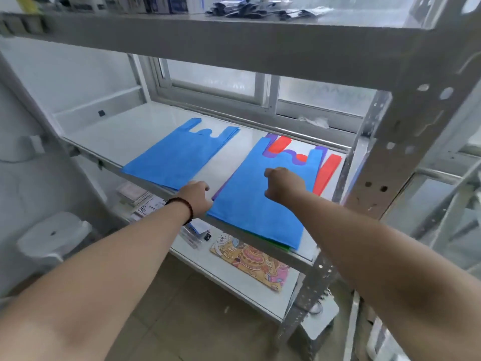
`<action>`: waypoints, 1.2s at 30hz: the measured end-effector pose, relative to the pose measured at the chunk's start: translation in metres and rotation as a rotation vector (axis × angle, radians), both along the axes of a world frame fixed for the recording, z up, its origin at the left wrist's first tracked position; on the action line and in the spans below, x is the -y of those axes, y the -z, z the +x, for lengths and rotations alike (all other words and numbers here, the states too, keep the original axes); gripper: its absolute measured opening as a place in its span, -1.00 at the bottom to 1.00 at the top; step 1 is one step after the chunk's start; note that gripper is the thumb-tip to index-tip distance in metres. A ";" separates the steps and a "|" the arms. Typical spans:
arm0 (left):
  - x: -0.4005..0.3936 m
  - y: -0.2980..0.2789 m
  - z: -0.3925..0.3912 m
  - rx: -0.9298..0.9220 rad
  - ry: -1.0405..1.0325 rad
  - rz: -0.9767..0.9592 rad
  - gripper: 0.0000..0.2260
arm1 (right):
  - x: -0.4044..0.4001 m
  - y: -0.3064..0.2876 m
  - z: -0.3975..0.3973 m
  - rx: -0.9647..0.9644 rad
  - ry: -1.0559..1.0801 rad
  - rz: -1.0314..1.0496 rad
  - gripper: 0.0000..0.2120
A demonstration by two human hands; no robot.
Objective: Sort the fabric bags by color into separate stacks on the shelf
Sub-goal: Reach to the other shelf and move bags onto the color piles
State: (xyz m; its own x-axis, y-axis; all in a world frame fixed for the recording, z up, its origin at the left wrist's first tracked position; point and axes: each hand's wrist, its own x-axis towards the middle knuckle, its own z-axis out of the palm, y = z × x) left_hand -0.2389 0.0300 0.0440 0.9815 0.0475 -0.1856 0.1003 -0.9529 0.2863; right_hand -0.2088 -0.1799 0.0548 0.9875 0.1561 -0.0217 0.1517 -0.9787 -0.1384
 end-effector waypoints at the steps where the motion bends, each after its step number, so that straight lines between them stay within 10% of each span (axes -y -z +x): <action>1: -0.003 0.007 0.013 -0.013 0.019 -0.005 -0.56 | 0.000 0.006 0.007 -0.019 0.038 0.001 -0.67; 26: 0.003 0.118 0.154 0.046 0.334 -0.397 -0.27 | 0.059 0.104 0.101 -0.054 0.777 0.172 -0.59; 36: 0.003 0.125 0.157 0.083 0.317 -0.424 -0.14 | 0.039 0.110 0.093 0.134 0.589 0.250 -0.87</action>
